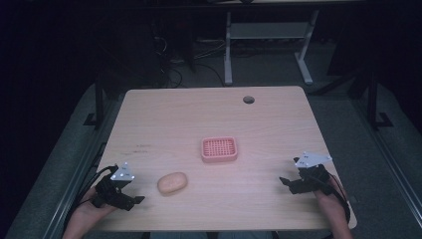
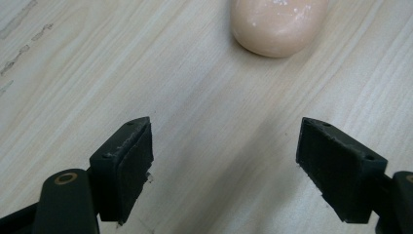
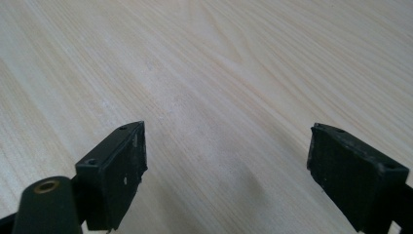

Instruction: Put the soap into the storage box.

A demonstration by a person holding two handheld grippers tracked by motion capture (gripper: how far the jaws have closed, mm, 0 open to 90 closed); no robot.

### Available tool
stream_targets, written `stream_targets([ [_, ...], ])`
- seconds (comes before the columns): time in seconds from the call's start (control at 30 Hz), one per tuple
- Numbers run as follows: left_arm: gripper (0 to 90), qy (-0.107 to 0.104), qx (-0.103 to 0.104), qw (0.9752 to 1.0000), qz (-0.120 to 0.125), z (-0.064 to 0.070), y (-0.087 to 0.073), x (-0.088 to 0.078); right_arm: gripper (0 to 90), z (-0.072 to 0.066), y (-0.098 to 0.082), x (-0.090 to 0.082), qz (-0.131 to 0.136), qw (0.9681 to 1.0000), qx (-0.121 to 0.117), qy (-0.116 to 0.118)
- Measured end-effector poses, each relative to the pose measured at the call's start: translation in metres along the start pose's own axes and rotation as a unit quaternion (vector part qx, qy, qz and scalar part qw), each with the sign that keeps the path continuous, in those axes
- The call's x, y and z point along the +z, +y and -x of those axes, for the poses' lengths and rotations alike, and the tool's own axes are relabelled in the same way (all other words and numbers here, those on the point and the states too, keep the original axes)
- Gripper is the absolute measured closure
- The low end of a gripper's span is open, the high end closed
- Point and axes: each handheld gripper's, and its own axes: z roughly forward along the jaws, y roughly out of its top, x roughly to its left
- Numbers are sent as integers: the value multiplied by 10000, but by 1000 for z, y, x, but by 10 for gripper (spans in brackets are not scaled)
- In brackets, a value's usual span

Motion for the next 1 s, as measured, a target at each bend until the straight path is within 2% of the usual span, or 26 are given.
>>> stream_targets([
  [0.17,205,16,51,10000,-33,2,5,1,139,-1,0,-1,40,10000,-12,-2],
  [0.27,205,6,185,9998,-99,3,11,0,140,-1,0,-1,53,10000,25,9],
  [0.43,201,-10,284,9995,-139,4,17,1,140,-2,0,-2,50,10000,-18,-1],
  [0.57,196,-59,311,9993,-210,5,22,3,139,-3,0,-3,85,10000,-1,-2],
  [0.67,196,-100,428,9985,-312,7,26,4,139,-3,0,-2,76,10000,-8,9],
  [1.0,196,-170,577,9974,-393,9,39,7,139,-3,0,-3,96,10000,12,22],
])
